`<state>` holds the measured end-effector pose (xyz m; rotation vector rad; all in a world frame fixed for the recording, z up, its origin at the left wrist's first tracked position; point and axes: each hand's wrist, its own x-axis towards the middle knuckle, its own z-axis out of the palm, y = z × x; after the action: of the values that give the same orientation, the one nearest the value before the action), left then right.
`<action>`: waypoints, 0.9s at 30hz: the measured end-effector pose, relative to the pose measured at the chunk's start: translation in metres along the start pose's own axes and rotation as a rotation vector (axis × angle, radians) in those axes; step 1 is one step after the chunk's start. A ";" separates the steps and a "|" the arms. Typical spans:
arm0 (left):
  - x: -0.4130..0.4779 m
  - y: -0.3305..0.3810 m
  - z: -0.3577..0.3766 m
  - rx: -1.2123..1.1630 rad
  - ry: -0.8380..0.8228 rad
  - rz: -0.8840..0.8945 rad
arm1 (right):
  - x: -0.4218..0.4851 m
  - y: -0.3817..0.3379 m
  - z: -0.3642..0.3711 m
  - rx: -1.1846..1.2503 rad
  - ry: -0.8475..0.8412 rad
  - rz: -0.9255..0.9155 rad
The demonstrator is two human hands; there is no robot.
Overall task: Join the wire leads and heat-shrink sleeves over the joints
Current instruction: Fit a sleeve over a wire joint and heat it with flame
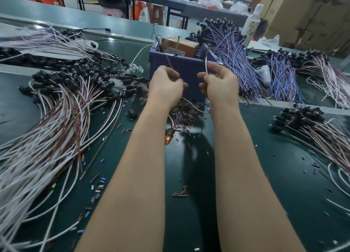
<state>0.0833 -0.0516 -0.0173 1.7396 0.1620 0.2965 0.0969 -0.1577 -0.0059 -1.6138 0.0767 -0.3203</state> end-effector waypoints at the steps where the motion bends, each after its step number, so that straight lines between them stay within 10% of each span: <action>1: 0.001 -0.001 0.000 -0.017 0.000 -0.008 | 0.000 0.000 0.000 -0.002 0.002 -0.001; 27: -0.006 0.006 -0.002 -0.023 -0.061 0.044 | -0.003 0.001 0.003 -0.012 0.009 -0.009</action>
<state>0.0766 -0.0530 -0.0115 1.7288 0.0754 0.2758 0.0946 -0.1541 -0.0074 -1.6252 0.0779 -0.3344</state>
